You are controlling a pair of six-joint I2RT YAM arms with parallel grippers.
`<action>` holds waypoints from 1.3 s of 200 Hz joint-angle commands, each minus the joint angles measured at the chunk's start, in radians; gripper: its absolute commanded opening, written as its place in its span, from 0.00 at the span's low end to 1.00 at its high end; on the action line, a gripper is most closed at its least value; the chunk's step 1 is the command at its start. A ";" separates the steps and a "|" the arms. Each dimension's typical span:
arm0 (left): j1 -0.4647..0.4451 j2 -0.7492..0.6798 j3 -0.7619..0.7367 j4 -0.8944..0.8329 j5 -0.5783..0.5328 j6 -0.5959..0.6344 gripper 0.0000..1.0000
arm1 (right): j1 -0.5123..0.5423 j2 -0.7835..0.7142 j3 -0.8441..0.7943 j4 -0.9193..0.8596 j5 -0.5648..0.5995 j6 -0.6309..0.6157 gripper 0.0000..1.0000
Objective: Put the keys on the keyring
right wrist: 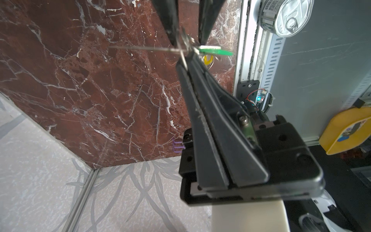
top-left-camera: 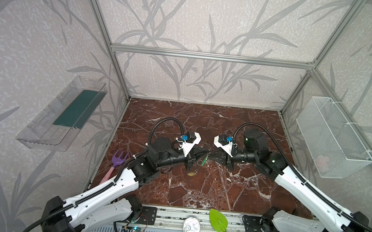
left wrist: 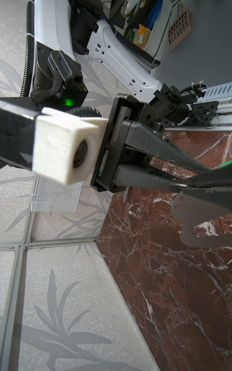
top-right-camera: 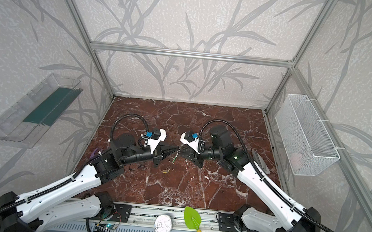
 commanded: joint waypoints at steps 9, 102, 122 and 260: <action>-0.004 -0.040 -0.020 0.114 -0.005 -0.016 0.00 | -0.010 -0.065 -0.042 0.050 0.038 0.027 0.28; -0.004 -0.039 -0.023 0.107 0.010 -0.013 0.00 | -0.023 -0.172 -0.087 0.191 0.066 0.113 0.28; -0.004 -0.039 -0.023 0.111 0.016 -0.013 0.00 | -0.023 -0.159 -0.081 0.214 0.033 0.133 0.27; -0.004 -0.033 -0.013 0.115 0.034 -0.016 0.00 | -0.003 -0.093 -0.064 0.262 -0.022 0.161 0.10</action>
